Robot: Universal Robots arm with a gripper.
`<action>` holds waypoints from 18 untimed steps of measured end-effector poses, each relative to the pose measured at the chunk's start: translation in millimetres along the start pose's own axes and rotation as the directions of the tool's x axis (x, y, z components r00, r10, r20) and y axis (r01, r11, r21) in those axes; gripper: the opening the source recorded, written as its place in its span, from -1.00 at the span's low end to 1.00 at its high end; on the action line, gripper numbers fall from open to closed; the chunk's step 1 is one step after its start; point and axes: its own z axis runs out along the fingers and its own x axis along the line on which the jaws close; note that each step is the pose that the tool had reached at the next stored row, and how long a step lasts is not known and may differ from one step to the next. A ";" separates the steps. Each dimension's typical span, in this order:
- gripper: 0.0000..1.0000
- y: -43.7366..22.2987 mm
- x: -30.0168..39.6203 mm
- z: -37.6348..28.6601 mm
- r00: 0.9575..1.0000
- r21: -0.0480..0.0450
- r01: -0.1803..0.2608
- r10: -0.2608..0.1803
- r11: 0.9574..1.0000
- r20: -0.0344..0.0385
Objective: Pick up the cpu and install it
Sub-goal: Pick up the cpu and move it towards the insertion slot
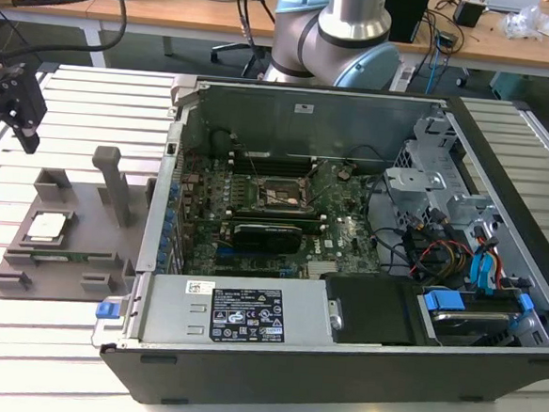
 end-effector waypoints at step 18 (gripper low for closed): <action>0.57 -0.5 -6.1 24.7 1.000 0.003 0.003 -0.003 1.000 -0.001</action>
